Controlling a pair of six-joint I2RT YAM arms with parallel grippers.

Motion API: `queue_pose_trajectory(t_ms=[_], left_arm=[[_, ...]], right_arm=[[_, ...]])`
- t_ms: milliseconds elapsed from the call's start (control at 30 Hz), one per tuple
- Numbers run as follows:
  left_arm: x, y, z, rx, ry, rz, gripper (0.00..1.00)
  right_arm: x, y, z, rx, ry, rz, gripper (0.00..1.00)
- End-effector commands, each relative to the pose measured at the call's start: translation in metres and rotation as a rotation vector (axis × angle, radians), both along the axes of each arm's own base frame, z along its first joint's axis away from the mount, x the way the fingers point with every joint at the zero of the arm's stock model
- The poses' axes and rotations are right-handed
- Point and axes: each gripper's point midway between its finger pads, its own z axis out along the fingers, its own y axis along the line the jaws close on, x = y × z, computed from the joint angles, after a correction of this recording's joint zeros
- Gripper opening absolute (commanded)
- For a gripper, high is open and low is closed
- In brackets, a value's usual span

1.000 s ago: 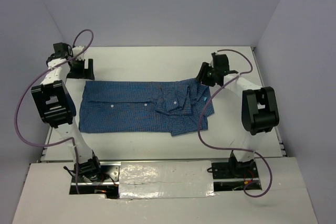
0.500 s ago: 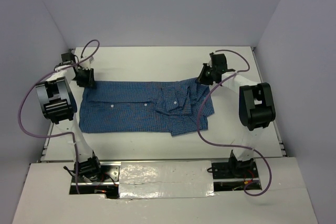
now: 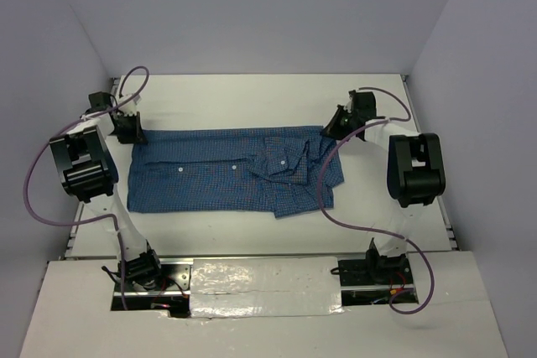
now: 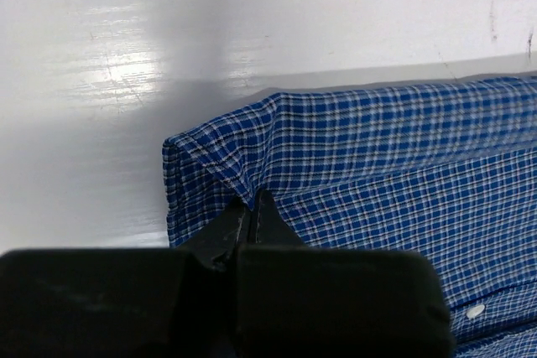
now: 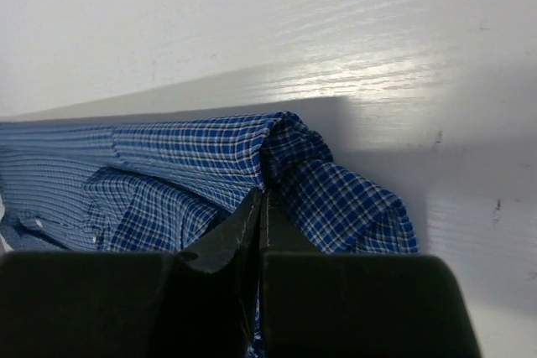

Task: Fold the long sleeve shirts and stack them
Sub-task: Fold the shirt

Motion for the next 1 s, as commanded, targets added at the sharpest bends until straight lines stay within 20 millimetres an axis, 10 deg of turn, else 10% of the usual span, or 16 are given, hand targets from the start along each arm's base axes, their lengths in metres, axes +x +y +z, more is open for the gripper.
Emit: queue_pose_trajectory(t_ms=[0, 133, 367, 500, 667, 967], left_arm=[[0.005, 0.006, 0.018, 0.013, -0.066, -0.016, 0.0], [0.009, 0.003, 0.017, 0.009, -0.06, -0.026, 0.21], [0.021, 0.018, 0.03, 0.059, -0.053, 0.005, 0.54], [0.031, 0.031, 0.058, 0.104, -0.113, 0.023, 0.62], [0.032, 0.033, 0.066, 0.128, -0.123, -0.002, 0.63], [0.031, 0.036, 0.049, 0.122, -0.072, 0.006, 0.63]], right_arm=[[0.019, 0.003, 0.02, 0.001, -0.091, 0.024, 0.03], [0.032, 0.005, 0.021, -0.013, -0.085, 0.045, 0.37], [0.022, -0.035, 0.05, -0.149, -0.055, -0.09, 0.57], [-0.035, -0.05, 0.063, -0.165, 0.0, -0.21, 0.58], [-0.126, -0.036, 0.032, -0.065, 0.109, -0.245, 0.58], [-0.199, 0.013, -0.023, 0.036, 0.262, -0.152, 0.59]])
